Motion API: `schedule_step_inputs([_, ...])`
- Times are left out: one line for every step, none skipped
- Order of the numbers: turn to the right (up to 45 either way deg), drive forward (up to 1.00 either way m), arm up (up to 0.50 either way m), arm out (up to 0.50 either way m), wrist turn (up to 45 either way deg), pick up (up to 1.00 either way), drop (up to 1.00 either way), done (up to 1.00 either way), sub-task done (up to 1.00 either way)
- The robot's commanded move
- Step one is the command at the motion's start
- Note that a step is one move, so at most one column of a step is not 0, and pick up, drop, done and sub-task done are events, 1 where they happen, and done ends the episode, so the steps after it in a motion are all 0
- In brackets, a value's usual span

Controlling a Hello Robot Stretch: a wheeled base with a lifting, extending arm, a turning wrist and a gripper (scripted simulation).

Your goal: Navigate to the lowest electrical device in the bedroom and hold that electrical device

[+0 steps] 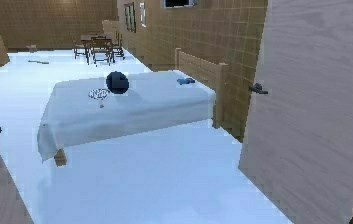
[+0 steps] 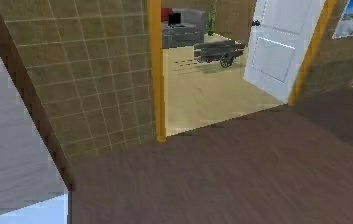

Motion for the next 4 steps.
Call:
schedule_step_inputs([-21.0, 0.0, 0.0, 0.0, 0.0, 0.0, 0.0, 0.0, 0.0])
schedule_step_inputs([0.0, 1.0, 0.0, 0.0, 0.0, 0.0, 0.0, 0.0, 0.0])
schedule_step_inputs([0.0, 0.35, 0.0, 0.0, 0.0, 0.0, 0.0, 0.0, 0.0])
schedule_step_inputs([-45.0, 0.0, 0.0, 0.0, 0.0, 0.0, 0.0, 0.0, 0.0])
